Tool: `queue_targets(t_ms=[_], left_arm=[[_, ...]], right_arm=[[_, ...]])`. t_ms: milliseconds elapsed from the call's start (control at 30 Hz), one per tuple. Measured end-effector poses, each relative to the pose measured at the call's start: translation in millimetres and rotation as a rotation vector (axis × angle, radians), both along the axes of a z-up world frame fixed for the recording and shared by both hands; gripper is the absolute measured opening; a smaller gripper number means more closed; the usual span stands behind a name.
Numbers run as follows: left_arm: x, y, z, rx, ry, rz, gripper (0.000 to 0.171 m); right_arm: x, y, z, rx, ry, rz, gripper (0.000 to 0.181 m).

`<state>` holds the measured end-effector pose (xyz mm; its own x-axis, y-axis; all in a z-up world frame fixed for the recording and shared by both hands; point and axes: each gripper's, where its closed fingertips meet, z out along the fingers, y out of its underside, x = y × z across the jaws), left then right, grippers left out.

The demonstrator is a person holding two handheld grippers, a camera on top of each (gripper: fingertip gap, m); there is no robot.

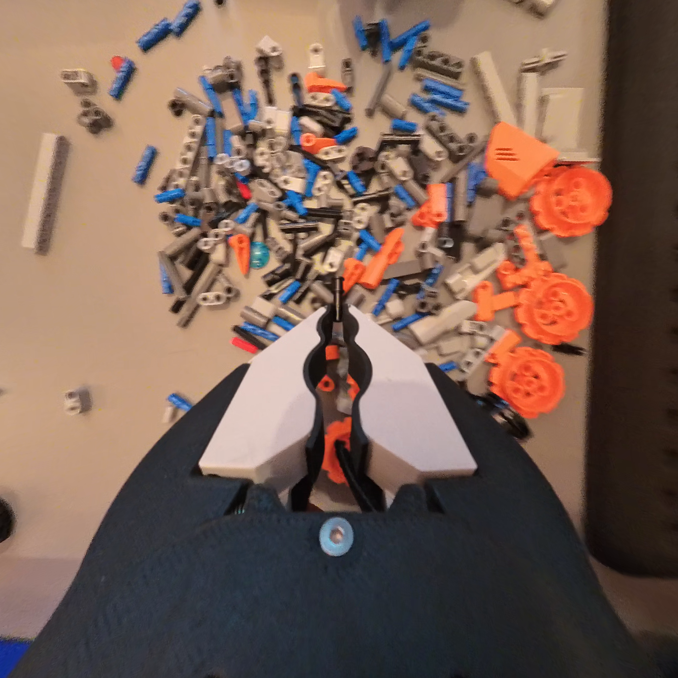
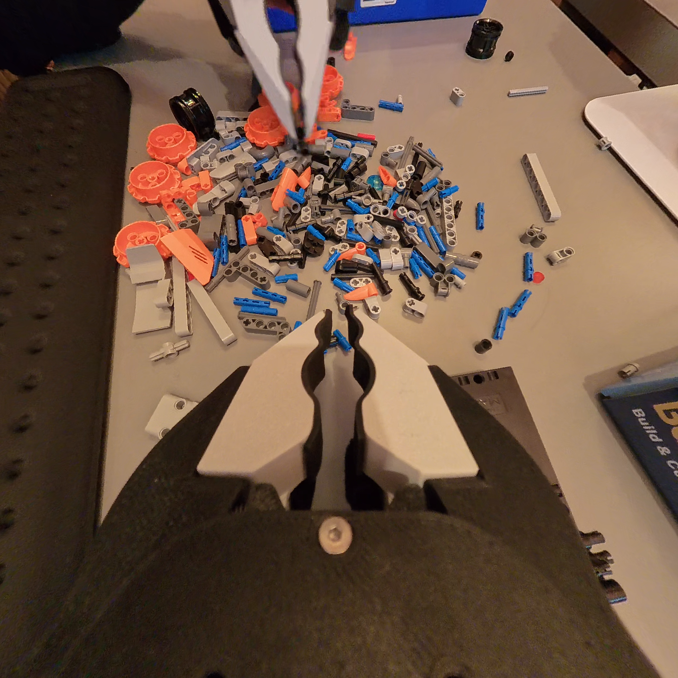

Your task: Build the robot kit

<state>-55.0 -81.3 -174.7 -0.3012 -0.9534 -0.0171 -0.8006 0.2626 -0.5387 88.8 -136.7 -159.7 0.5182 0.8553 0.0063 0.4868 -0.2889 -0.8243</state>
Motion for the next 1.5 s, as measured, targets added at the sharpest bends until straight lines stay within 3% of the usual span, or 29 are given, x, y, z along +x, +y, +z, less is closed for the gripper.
queue_targets(t_ms=[67,200,300,433,567,1167,1367,1500], left_arm=[[-10.6,-25.5,1.6,-0.104,0.042,-0.084,0.002],[-10.6,-27.6,-7.1,-0.091,0.069,-0.099,0.009],[-8.8,-16.1,-6.6,-0.069,0.051,-0.06,0.016],[-1.6,1.7,5.6,-0.021,-0.021,0.004,0.015],[8.0,13.1,2.1,0.055,-0.043,0.034,0.015],[6.7,10.9,-14.1,0.063,-0.009,-0.008,0.002],[11.1,19.3,-5.0,0.065,-0.051,0.033,0.0],[30.7,35.8,4.4,0.096,-0.115,0.1,0.009]], right_arm=[[-0.8,-0.6,-0.3,-0.002,0.001,0.005,0.007],[-2.5,-2.2,-2.2,-0.007,-0.007,0.015,0.007],[-2.3,-2.3,1.3,0.003,0.0,0.014,0.006],[-2.7,-2.7,2.3,0.007,0.0,0.016,0.006],[-3.7,-3.4,0.6,0.002,-0.005,0.021,0.007],[-3.9,-4.6,3.4,0.011,-0.005,0.023,0.006],[-4.1,-4.3,4.3,0.014,-0.001,0.023,0.006],[-4.0,-4.0,3.4,0.01,-0.001,0.023,0.007]])
